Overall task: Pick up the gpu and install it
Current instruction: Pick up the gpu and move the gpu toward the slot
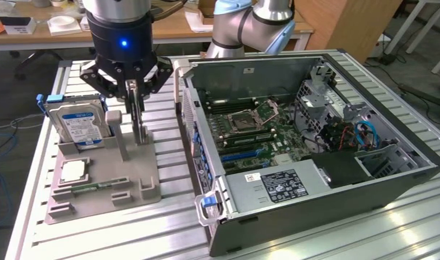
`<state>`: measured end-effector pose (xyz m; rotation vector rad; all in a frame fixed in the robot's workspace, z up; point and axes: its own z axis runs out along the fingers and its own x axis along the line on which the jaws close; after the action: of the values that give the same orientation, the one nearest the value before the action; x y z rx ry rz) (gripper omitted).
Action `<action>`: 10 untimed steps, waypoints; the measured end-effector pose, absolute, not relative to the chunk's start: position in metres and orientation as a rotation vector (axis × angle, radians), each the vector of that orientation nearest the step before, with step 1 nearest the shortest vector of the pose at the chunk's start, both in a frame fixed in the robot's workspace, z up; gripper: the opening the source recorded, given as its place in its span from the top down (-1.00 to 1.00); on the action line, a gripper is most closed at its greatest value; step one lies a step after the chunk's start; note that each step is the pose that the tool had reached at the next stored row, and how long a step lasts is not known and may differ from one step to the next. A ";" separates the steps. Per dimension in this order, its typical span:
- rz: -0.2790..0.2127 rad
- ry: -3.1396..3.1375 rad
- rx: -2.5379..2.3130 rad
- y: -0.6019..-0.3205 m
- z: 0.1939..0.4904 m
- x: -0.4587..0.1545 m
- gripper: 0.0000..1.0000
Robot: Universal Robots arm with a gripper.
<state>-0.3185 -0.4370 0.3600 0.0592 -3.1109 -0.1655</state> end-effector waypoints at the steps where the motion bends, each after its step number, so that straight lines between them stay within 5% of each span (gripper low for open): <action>1: -0.159 -3.111 0.059 -0.437 0.360 -0.319 0.47; 10: -0.140 -3.112 0.059 -0.437 0.362 -0.319 0.47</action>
<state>-0.3186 -0.4370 0.3622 0.0588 -3.1119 -0.1402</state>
